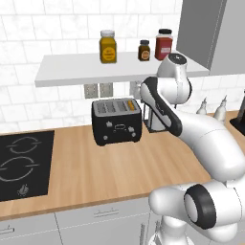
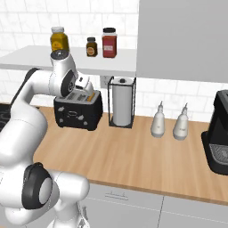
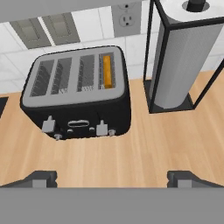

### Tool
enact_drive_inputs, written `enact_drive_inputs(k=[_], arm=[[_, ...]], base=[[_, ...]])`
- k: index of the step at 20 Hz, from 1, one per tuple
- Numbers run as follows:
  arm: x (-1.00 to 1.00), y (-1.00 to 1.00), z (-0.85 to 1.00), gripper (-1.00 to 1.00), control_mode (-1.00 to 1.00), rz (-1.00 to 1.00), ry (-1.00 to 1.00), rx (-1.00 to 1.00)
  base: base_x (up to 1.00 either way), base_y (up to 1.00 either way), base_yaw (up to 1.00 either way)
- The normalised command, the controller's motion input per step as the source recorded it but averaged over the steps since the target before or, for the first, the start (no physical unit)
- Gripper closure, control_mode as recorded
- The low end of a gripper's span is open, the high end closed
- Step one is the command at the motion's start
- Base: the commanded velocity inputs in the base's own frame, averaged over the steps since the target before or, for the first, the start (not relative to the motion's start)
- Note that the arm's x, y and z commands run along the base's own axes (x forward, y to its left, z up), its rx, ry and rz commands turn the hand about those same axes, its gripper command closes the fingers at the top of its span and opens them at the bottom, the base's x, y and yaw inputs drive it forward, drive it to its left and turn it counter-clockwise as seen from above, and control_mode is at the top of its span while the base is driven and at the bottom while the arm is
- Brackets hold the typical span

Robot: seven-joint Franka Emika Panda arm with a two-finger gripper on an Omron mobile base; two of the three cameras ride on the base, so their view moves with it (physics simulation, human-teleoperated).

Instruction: Start the toaster. Once the lever pops up, take the bread to the plate on the dining counter.

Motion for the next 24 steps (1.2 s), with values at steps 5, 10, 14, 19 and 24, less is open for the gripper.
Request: enact_drive_inputs(k=[5,10,14,19,24], arm=[[0.0,0.0,0.0,-1.0,-1.0,0.0,0.0,0.0],[0.0,0.0,0.0,-1.0,-1.0,0.0,0.0,0.0],[0.0,0.0,0.0,-1.0,-1.0,0.0,0.0,0.0],[0.0,0.0,0.0,-1.0,-1.0,0.0,0.0,0.0],[0.0,0.0,0.0,-1.0,-1.0,0.0,0.0,0.0]], base=[[0.0,0.0,0.0],[0.0,0.0,0.0],[0.0,0.0,0.0],[0.0,0.0,0.0],[0.0,0.0,0.0]])
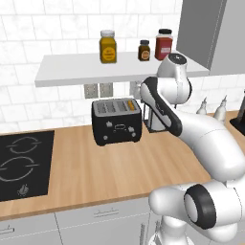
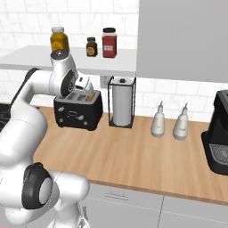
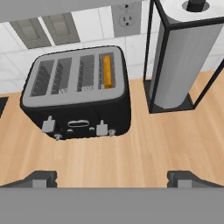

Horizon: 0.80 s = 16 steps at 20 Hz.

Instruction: Start the toaster. Once the lever pops up, take the bread to the plate on the dining counter.

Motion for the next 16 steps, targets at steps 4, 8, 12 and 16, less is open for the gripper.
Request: enact_drive_inputs(k=[4,8,12,16], arm=[[0.0,0.0,0.0,-1.0,-1.0,0.0,0.0,0.0],[0.0,0.0,0.0,-1.0,-1.0,0.0,0.0,0.0],[0.0,0.0,0.0,-1.0,-1.0,0.0,0.0,0.0],[0.0,0.0,0.0,-1.0,-1.0,0.0,0.0,0.0]], base=[[0.0,0.0,0.0],[0.0,0.0,0.0],[0.0,0.0,0.0],[0.0,0.0,0.0]])
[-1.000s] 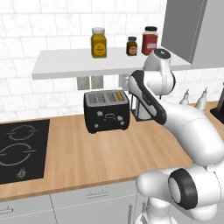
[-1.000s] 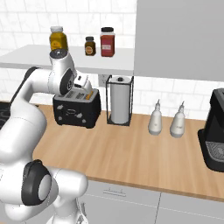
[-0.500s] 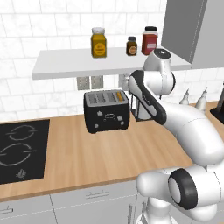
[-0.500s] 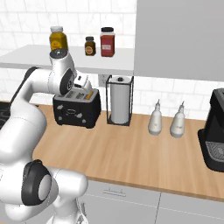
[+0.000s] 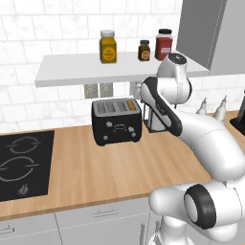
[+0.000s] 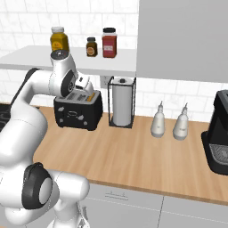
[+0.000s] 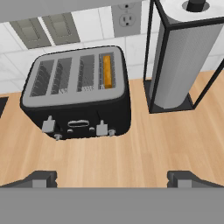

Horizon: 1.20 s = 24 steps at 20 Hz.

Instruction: Start the toaster. Once the lever pops up, take the bread to the plate on the dining counter.

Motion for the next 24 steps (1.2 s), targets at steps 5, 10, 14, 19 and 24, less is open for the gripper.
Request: enact_drive_inputs(k=[5,10,14,19,24], arm=[[0.0,0.0,0.0,-1.0,-1.0,0.0,0.0,0.0],[0.0,0.0,0.0,-1.0,-1.0,0.0,0.0,0.0],[0.0,0.0,0.0,-1.0,-1.0,0.0,0.0,0.0],[0.0,0.0,0.0,-1.0,-1.0,0.0,0.0,0.0],[0.0,0.0,0.0,-1.0,-1.0,0.0,0.0,0.0]], base=[[0.0,0.0,0.0],[0.0,0.0,0.0],[0.0,0.0,0.0],[0.0,0.0,0.0],[0.0,0.0,0.0]])
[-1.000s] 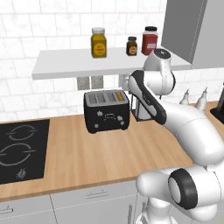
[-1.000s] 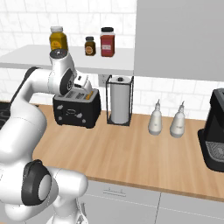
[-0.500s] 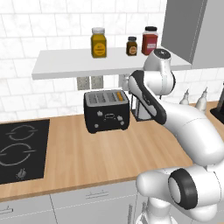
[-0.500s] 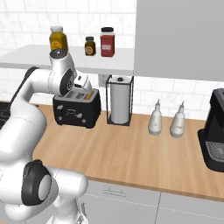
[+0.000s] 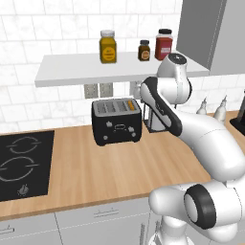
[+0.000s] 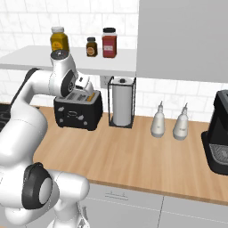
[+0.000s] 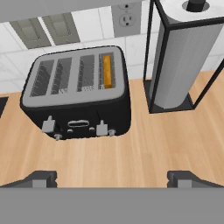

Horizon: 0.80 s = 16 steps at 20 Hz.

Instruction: Start the toaster. Once the lever pops up, take the bread to the plate on the dining counter.

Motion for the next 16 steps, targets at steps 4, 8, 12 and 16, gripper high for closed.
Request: enact_drive_inputs(k=[4,8,12,16], arm=[[0.0,0.0,0.0,-1.0,-1.0,0.0,0.0,0.0],[0.0,0.0,0.0,-1.0,-1.0,0.0,0.0,0.0],[0.0,0.0,0.0,-1.0,-1.0,0.0,0.0,0.0],[0.0,0.0,0.0,-1.0,-1.0,0.0,0.0,0.0]], base=[[0.0,0.0,0.0],[0.0,0.0,0.0],[0.0,0.0,0.0],[0.0,0.0,0.0]])
